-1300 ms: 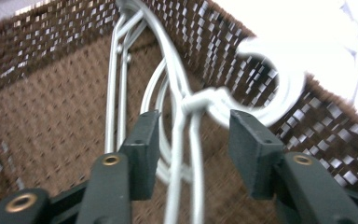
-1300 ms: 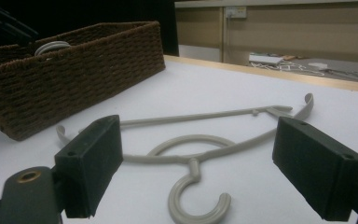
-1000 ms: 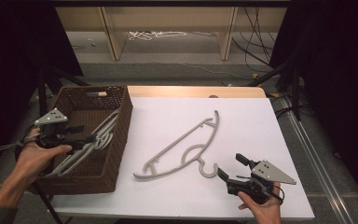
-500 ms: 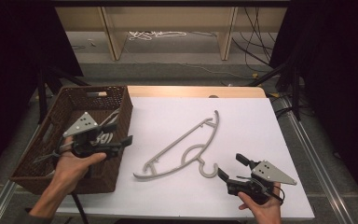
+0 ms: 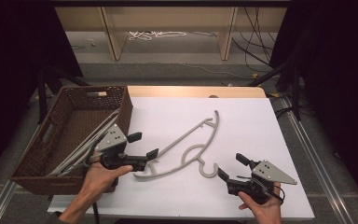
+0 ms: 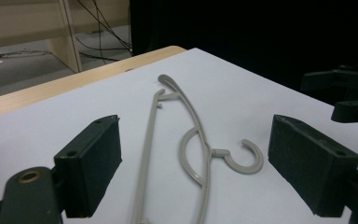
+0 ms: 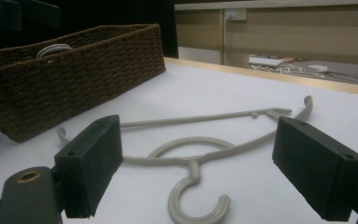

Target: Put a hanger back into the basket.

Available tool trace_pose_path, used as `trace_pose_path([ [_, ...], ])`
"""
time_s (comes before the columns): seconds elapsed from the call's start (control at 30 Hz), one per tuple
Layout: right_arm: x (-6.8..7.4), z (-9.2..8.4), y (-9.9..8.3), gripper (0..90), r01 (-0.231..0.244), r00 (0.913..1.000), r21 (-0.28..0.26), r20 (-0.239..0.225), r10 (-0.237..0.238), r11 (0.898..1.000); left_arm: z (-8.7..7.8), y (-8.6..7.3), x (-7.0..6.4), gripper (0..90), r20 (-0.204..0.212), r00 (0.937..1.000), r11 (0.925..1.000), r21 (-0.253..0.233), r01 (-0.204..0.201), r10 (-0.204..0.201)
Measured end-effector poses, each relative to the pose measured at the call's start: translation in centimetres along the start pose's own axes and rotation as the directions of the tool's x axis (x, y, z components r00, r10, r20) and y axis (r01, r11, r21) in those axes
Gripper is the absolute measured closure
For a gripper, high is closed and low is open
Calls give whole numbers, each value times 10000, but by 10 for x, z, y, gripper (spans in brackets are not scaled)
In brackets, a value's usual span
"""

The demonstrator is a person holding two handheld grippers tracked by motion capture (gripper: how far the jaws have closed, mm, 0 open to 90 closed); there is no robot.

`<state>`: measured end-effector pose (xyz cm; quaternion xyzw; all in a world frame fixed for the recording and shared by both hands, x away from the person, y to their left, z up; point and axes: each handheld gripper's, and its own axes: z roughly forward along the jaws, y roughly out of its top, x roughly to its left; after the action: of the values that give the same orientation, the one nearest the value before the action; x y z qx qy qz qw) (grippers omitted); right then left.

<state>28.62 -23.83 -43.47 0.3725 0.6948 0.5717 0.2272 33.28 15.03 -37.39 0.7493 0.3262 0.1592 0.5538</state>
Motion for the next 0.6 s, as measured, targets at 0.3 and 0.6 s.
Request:
trace_pose_path([
  [0.3,-4,-2,-1,167,-148,9999,28,-32,148,9999,16,-16,4,158,-772,9578,9609,187,-2763,2769],
  [0.6,-1,-1,0,167,-111,9999,40,-83,111,9999,21,-30,-7,158,81,9814,9807,365,-1920,1919],
])
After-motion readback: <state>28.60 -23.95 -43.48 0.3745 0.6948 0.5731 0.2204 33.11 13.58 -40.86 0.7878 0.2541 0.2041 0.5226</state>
